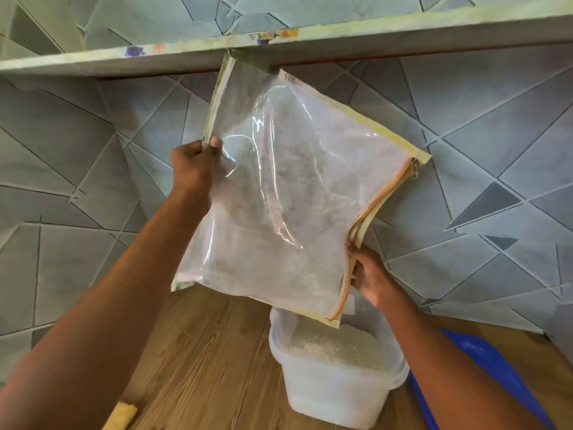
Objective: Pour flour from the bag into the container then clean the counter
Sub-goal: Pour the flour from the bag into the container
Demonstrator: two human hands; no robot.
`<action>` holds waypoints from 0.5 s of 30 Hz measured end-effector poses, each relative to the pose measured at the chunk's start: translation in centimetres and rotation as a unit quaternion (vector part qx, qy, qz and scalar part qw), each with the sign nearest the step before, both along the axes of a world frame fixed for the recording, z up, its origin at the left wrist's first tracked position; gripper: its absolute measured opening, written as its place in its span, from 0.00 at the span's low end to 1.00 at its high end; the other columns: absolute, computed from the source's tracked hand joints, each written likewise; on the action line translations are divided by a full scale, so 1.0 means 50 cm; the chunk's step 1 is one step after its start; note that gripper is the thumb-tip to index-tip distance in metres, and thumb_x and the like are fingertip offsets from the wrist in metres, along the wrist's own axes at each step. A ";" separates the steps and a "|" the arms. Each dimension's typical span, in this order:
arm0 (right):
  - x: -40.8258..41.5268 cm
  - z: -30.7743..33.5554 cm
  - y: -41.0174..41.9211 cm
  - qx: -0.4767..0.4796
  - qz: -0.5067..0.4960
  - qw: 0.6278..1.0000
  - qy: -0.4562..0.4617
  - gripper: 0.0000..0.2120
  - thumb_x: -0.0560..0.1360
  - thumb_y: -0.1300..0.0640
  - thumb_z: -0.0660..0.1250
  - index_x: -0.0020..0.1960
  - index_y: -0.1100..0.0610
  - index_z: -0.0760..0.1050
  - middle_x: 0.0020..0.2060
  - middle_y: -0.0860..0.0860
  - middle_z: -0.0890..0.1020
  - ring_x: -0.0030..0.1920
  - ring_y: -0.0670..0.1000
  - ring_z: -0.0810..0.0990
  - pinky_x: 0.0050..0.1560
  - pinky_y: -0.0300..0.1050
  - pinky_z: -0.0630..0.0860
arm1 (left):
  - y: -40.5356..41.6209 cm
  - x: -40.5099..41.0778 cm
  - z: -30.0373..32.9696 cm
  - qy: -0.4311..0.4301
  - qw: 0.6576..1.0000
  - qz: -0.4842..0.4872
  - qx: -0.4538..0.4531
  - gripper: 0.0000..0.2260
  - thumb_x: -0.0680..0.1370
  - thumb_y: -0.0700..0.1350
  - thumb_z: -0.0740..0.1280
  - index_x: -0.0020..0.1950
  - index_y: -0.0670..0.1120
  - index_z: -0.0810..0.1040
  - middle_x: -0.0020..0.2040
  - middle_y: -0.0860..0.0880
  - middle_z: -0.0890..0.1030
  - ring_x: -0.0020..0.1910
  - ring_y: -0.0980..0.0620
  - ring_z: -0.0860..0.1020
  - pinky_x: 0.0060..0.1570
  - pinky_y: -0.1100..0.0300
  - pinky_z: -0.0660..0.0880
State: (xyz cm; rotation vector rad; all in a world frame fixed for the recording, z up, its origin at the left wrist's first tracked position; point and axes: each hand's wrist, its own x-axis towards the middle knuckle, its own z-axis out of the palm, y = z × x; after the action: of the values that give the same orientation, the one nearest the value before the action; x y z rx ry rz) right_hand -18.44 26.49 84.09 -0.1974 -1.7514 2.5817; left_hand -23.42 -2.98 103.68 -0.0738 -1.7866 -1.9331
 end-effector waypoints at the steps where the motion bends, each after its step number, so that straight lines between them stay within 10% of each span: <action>1: -0.007 0.004 0.002 0.004 0.010 1.000 0.021 0.34 0.60 0.43 0.83 0.62 0.55 0.80 0.53 0.55 0.85 0.57 0.60 0.82 0.53 0.55 0.78 | -0.008 -0.002 -0.006 -0.016 1.000 0.003 0.012 0.19 0.80 0.49 0.70 0.31 0.46 0.72 0.26 0.49 0.69 0.21 0.52 0.68 0.28 0.62 0.68; 8: -0.034 0.057 -0.024 0.142 -0.001 0.985 0.096 0.07 0.70 0.60 0.78 0.47 0.57 0.84 0.43 0.51 0.88 0.44 0.50 0.85 0.52 0.46 0.78 | -0.097 0.008 -0.087 -0.148 0.977 0.077 0.133 0.17 0.80 0.45 0.69 0.32 0.47 0.70 0.32 0.49 0.71 0.21 0.51 0.69 0.27 0.64 0.64; 15: -0.089 0.094 -0.109 0.287 0.058 0.944 0.152 0.04 0.72 0.60 0.76 0.47 0.57 0.84 0.39 0.45 0.85 0.38 0.41 0.81 0.42 0.37 0.76 | -0.233 0.052 -0.233 -0.218 0.949 0.180 0.141 0.14 0.76 0.47 0.75 0.35 0.44 0.75 0.36 0.44 0.76 0.32 0.48 0.76 0.37 0.53 0.76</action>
State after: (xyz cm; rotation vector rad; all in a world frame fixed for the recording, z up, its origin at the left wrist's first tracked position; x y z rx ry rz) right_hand -22.86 21.06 88.81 0.3038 -2.3222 1.9006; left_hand -20.85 -14.66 92.01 0.7781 -1.6063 -2.0044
